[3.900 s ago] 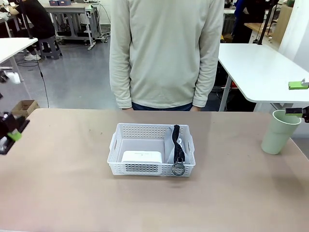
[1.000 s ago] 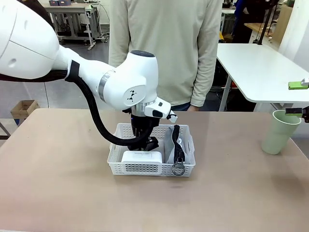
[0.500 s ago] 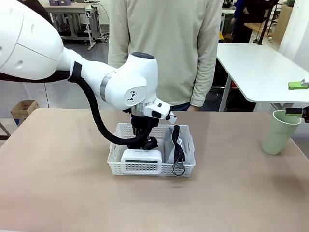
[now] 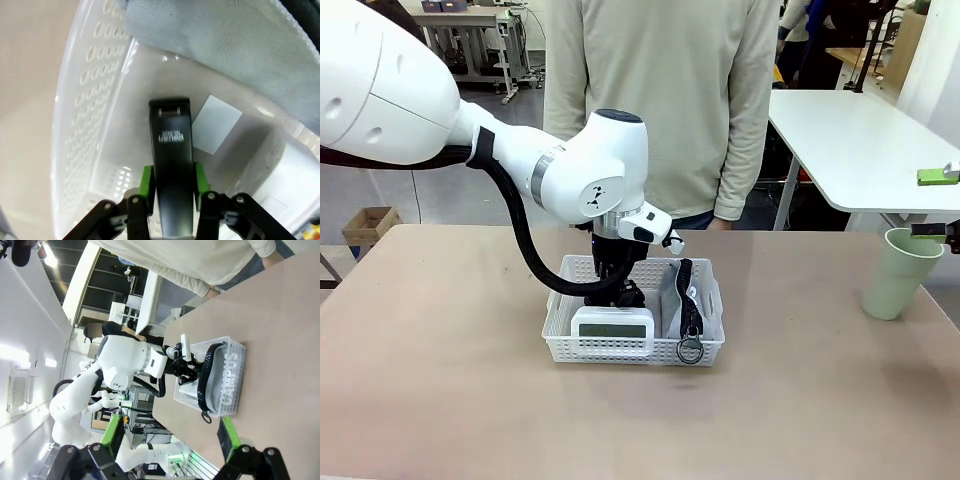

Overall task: Efficiently arrange items inside the basket to fit them all.
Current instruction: Pick up the Stapler and place it inside the Organizing basket.

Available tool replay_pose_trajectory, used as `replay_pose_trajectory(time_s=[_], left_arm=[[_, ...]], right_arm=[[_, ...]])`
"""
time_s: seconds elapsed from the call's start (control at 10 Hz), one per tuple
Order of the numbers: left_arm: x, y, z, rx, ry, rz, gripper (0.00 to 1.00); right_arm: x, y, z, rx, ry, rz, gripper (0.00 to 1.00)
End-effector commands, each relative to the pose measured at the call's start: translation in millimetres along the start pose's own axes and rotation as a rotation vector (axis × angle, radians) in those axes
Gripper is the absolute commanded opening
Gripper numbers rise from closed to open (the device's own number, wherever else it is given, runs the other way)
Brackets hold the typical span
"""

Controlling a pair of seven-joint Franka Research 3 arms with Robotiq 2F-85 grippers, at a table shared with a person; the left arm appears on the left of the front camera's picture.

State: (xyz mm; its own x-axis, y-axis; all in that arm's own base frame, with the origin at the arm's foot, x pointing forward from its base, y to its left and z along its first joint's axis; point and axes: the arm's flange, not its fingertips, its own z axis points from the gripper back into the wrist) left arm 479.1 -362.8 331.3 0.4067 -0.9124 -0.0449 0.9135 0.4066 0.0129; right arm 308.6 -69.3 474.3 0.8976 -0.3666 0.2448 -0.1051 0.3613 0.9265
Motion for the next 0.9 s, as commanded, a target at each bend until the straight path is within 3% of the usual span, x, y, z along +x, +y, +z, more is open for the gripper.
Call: replay_pose_trajectory(time_s=[0.0, 0.6, 0.8], left_arm=[[-6.0, -5.3, -9.8, -0.023, 0.034, -0.021, 1.0], [-10.8, -1.9, 1.0, -0.039, 0.012, -0.01, 1.0], [-20.8, -4.4, 36.5, -0.019, -0.079, 0.035, 1.0]], right_arm=[[0.9, 1.5, -2.2, 0.021, -0.014, 0.005, 1.0], [0.9, 1.5, -2.2, 0.021, -0.014, 0.005, 1.0], [0.9, 1.5, -2.2, 0.021, -0.014, 0.005, 1.0]])
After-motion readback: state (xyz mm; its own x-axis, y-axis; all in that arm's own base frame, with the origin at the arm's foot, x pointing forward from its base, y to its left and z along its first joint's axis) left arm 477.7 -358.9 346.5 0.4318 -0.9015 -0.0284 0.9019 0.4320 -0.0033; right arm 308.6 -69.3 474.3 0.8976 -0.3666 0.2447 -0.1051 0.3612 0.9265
